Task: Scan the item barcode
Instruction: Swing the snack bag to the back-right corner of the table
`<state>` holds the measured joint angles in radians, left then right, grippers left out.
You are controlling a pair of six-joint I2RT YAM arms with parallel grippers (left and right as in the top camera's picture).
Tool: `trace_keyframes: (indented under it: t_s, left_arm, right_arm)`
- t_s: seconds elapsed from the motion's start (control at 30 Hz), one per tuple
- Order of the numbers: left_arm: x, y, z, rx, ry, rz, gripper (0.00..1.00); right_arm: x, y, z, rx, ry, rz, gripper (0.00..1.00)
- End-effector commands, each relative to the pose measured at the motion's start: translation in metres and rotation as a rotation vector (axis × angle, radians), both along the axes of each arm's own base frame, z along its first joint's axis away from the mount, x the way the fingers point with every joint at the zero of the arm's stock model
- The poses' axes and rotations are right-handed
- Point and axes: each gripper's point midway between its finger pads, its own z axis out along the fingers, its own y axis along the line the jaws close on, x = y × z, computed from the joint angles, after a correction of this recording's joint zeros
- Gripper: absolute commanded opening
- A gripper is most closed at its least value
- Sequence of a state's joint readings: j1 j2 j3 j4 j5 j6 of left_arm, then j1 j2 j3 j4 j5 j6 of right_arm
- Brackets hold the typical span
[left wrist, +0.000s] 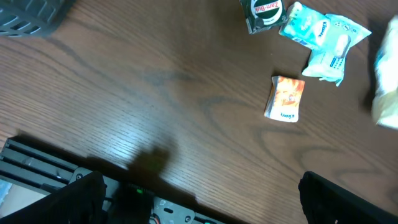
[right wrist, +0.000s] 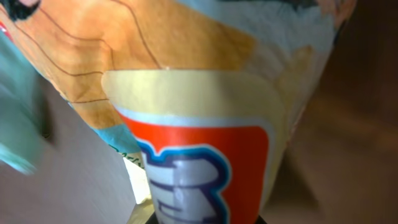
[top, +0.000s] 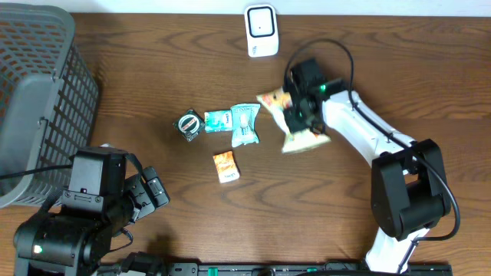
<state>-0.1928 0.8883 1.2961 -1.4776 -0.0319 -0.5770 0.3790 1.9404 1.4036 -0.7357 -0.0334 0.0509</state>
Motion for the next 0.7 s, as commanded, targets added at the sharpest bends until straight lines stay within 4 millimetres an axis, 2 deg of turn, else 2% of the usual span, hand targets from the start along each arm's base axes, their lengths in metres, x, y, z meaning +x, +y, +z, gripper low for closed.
trace_keyframes:
  t_s: [0.0,0.17,0.33,0.53,0.67]
  left_arm:
    - [-0.001,0.001,0.000,0.004,0.002,0.006,0.98]
    - [-0.001,0.001,0.000,0.004,0.001,0.006,0.98]
    - [-0.001,0.001,0.000,0.004,0.002,0.006,0.97]
    - [-0.001,0.001,0.000,0.004,0.002,0.006,0.98]
    - [-0.001,0.001,0.000,0.004,0.002,0.006,0.98]
  right_arm:
    - [0.043,0.018,0.046,0.071,-0.163,-0.014,0.01]
    - [0.100,0.041,0.097,0.187,-0.446,-0.012,0.01]
    - [0.142,0.056,0.134,0.289,-0.673,-0.041,0.01]
    - [0.183,0.069,0.156,0.392,-0.849,-0.087,0.01]
    - [0.211,0.079,0.153,0.407,-0.897,-0.092,0.01]
